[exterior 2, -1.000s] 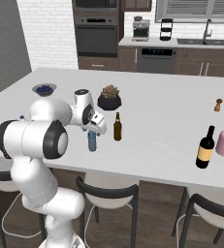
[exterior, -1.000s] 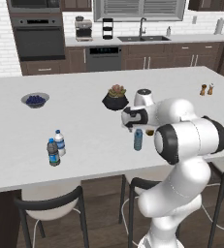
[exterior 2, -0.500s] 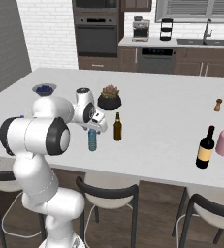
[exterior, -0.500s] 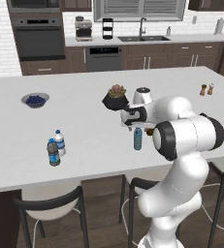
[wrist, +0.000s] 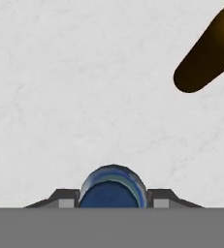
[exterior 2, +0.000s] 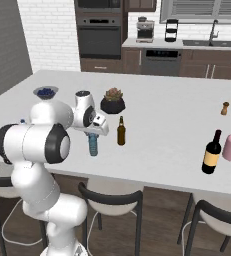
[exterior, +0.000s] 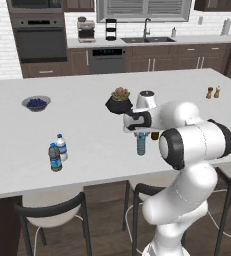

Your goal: Move the plastic bottles in the middle to the plastics group, and the glass bottles in the middle to the glass group.

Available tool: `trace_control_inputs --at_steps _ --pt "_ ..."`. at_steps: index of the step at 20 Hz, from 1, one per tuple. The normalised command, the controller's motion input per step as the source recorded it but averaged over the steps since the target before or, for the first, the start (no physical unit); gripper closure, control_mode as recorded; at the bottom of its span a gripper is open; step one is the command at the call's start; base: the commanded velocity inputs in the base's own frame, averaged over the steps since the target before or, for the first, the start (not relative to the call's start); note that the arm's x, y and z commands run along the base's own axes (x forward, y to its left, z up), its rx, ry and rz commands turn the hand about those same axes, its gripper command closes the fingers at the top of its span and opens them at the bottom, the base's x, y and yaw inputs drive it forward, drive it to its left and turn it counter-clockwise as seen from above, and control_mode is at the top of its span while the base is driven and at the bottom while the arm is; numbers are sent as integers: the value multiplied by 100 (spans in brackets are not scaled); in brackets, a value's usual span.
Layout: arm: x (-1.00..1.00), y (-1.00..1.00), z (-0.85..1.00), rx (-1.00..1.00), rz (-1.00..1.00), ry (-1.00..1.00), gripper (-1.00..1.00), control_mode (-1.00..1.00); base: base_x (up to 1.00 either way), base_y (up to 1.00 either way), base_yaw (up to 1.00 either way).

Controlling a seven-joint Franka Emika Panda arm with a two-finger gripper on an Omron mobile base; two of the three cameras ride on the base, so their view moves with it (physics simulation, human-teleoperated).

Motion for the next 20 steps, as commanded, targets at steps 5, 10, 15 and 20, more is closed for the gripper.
trace_control_inputs --at_steps 5,10,15,20 --pt "-44 62 32 0 26 1 100 -100 0 0 0" --pt "-32 94 21 -7 21 7 100 -100 0 0 0" --pt "-23 99 16 -5 22 9 100 -100 0 0 0" --pt "-9 100 9 -2 22 9 100 -100 0 0 0"
